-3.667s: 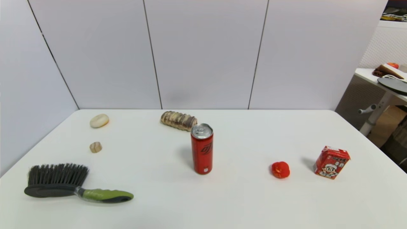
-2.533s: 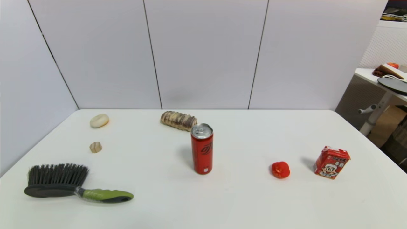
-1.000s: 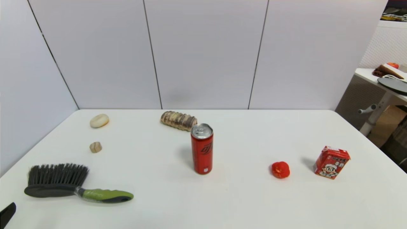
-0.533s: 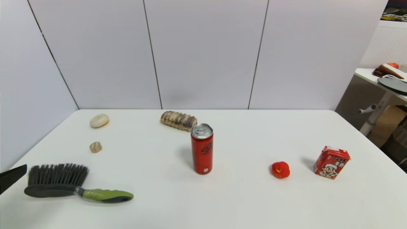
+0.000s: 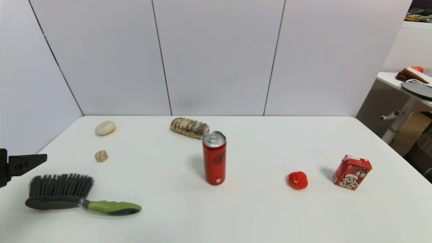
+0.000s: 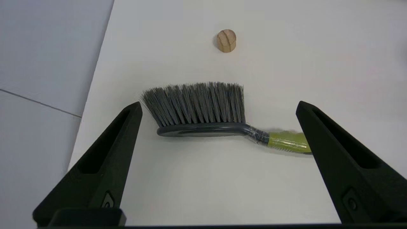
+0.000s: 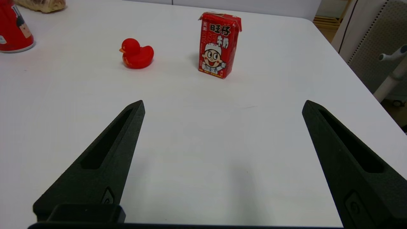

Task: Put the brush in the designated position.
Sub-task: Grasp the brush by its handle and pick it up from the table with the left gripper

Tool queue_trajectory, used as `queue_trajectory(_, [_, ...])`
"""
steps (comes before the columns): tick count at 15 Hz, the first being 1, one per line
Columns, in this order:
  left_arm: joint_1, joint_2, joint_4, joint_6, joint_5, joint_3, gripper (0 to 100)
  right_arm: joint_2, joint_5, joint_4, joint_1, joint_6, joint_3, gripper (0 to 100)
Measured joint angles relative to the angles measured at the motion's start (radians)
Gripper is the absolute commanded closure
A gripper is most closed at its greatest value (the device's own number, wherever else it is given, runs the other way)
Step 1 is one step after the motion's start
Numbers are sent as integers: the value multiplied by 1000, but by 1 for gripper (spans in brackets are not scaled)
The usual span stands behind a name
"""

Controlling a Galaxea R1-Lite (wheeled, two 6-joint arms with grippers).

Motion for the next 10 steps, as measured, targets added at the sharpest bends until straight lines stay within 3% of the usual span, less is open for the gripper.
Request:
queue_trajectory(5, [-5, 89, -1, -292, 255, -1, 0, 0, 0, 0, 0, 0, 0, 0])
queue_trajectory(10, [-12, 144, 5, -600, 346, 85, 0, 0, 0, 0, 0, 0, 0, 0])
